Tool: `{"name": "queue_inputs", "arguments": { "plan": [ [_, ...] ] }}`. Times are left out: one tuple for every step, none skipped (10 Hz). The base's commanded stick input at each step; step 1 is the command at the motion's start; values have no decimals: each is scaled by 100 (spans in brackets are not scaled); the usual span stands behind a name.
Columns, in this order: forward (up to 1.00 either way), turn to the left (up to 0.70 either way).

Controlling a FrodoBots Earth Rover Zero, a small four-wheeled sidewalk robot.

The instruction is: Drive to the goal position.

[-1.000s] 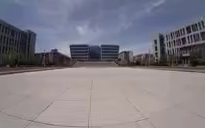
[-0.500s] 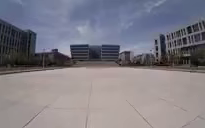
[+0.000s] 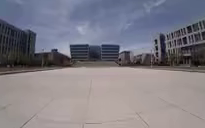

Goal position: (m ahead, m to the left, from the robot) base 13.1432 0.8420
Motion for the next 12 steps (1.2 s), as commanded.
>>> {"name": "queue_inputs", "arguments": {
  "plan": [
    [70, 0],
    [70, 0],
    [70, 0],
    [70, 0],
    [70, 0],
    [70, 0],
    [70, 0],
    [70, 0],
    [70, 0],
    [70, 0],
    [70, 0],
    [70, 0]
  ]
}}
